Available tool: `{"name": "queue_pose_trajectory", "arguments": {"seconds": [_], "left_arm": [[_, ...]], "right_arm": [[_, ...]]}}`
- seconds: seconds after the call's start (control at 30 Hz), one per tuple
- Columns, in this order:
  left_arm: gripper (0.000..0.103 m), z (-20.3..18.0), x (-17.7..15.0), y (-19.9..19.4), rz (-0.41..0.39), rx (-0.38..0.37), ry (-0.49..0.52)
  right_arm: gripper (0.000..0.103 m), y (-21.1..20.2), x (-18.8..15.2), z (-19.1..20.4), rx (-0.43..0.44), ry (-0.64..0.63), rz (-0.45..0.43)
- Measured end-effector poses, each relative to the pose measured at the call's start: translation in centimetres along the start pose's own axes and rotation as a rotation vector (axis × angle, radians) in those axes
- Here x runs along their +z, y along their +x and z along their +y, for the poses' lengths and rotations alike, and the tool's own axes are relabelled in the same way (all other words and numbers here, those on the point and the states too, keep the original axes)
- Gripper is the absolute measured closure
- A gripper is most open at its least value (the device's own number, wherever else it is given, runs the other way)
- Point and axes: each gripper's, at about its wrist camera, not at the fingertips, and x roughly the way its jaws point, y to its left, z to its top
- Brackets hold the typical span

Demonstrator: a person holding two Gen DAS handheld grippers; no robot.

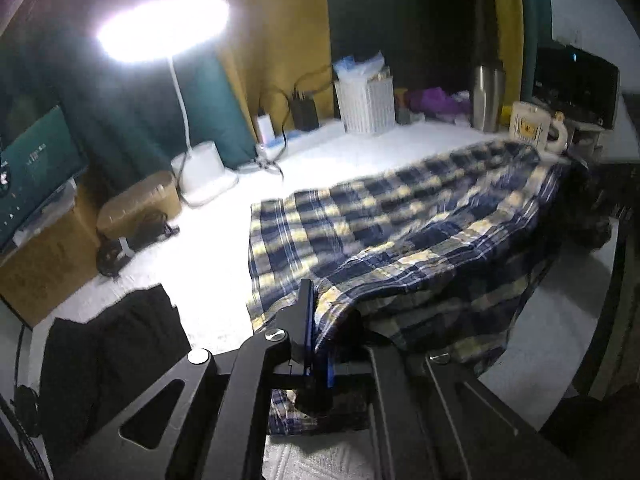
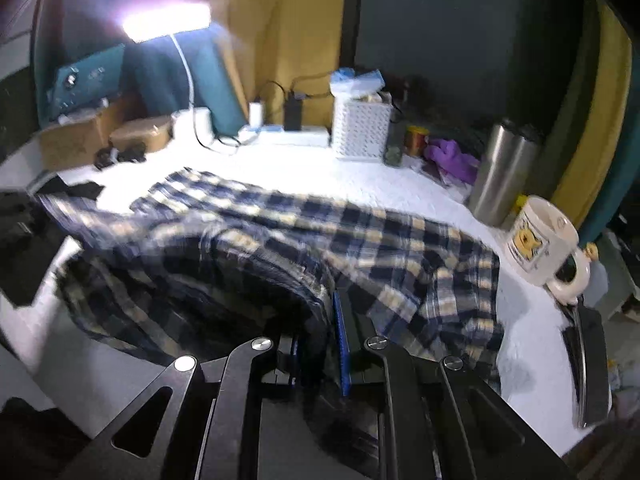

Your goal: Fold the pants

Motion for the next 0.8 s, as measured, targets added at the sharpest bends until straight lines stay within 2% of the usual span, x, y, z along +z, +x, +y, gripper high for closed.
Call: {"name": "queue_pose_trajectory", "arguments": {"seconds": [0.03, 0.07, 0.1, 0.13, 0.27, 0.37, 0.57, 0.6, 0.67, 0.73, 0.8], "left_arm": [[0.1, 0.1, 0.4, -0.4, -0.013, 0.002, -0.001], [0.101, 0.1, 0.7, -0.6, -0.023, 0.004, -0.001], [0.101, 0.2, 0.9, -0.8, -0.031, 0.009, 0.0], [0.101, 0.3, 1.2, -1.0, -0.04, 0.016, 0.0], [0.101, 0.9, 1.7, -1.5, -0.053, 0.019, -0.011], [0.101, 0.6, 1.9, -1.7, -0.054, -0.01, -0.013], [0.101, -0.3, 2.5, -2.3, -0.072, -0.015, 0.0], [0.101, -0.4, 2.6, -2.3, -0.074, -0.016, 0.002], [0.101, -0.6, 2.8, -2.4, -0.079, -0.006, 0.01], [0.101, -0.5, 3.1, -2.3, -0.082, 0.005, 0.015], [0.101, -0.2, 3.5, -2.0, -0.081, 0.016, 0.014]], "right_arm": [[0.069, 0.5, -0.8, 0.5, -0.052, -0.025, 0.005], [0.038, 0.8, -1.4, 0.8, -0.097, -0.047, 0.005], [0.023, 1.1, -1.7, 0.8, -0.123, -0.057, 0.003], [0.013, 1.3, -2.4, 0.8, -0.162, -0.063, -0.01], [0.013, 1.6, -4.1, -0.9, -0.21, -0.031, -0.013], [0.013, 1.1, -4.6, -1.6, -0.232, -0.045, -0.032], [0.013, -0.6, -5.1, -2.8, -0.216, -0.017, -0.071], [0.013, -0.8, -5.2, -3.0, -0.199, -0.004, -0.069], [0.013, -1.2, -5.4, -3.8, -0.109, 0.07, -0.063], [0.011, -1.5, -5.6, -4.9, 0.012, 0.159, -0.058], [0.01, -1.7, -5.7, -5.1, 0.054, 0.184, -0.046]]}}
